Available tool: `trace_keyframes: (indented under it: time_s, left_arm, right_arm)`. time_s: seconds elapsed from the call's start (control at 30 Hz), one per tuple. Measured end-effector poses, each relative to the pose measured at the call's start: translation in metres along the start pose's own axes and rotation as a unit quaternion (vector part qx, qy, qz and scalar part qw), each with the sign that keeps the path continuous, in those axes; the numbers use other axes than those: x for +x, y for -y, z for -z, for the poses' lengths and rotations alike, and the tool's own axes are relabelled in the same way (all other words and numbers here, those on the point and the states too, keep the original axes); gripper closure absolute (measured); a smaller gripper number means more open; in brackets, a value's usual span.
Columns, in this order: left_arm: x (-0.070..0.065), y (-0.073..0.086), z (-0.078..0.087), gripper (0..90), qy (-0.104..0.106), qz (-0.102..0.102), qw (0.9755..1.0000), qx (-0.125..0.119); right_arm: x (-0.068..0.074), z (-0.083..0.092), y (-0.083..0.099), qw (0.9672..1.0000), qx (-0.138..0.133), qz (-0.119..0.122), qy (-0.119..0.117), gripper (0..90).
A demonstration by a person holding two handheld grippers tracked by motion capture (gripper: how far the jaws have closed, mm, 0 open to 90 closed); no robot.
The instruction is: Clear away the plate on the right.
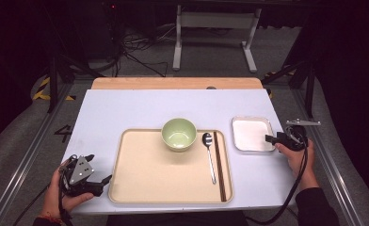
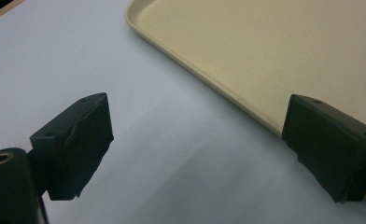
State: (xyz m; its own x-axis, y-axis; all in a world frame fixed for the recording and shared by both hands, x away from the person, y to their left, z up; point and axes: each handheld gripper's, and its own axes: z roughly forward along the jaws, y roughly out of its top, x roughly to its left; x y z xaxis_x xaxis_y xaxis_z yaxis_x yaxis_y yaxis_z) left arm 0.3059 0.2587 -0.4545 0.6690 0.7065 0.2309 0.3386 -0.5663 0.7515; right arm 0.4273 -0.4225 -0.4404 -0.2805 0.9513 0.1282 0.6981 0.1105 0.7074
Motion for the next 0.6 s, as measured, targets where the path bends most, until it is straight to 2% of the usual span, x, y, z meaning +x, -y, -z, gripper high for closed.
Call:
trace_keyframes:
  time_s: [0.13,0.23,0.3,0.37,0.43,0.5,0.57,0.6]
  left_arm:
    - [-0.0013,-0.0009,-0.0007,9.5,0.006,-0.005,1.0,0.0]
    - [-0.0012,-0.0009,-0.0002,9.5,0.004,-0.006,1.0,-0.001]
    - [-0.0009,-0.0007,-0.0001,9.5,0.004,-0.005,1.0,0.0]
    - [-0.0015,-0.0005,-0.0002,9.5,0.005,-0.001,1.0,-0.001]
    - [-0.0016,-0.0006,0.0001,9.5,0.004,0.0,1.0,0.0]
    - [-0.0013,-0.0013,0.0004,9.5,0.004,-0.007,1.0,0.001]
    - [-0.002,-0.0019,0.0001,9.5,0.004,-0.006,1.0,0.001]
    - [-0.0026,-0.0021,-0.0004,9.5,0.004,-0.004,1.0,0.0]
  right_arm:
    - [-0.0039,0.0011,0.0045,0.9991,-0.002,-0.03,-0.032,41.4]
    - [-0.004,0.0019,0.0048,0.9984,0.001,-0.036,-0.043,44.0]
    - [-0.003,0.0014,0.0043,0.9976,0.001,-0.036,-0.059,48.4]
    - [-0.001,-0.0004,0.0035,0.9979,0.007,-0.035,-0.053,51.4]
    - [-0.002,-0.0021,0.0026,0.9977,0.008,-0.043,-0.052,58.2]
    - [-0.0027,-0.0033,0.0019,0.9977,0.008,-0.05,-0.045,63.5]
    - [-0.0033,-0.0039,0.0014,0.9983,0.011,-0.048,-0.031,74.1]
    - [-0.0036,-0.0041,0.0012,0.9984,0.012,-0.049,-0.026,76.7]
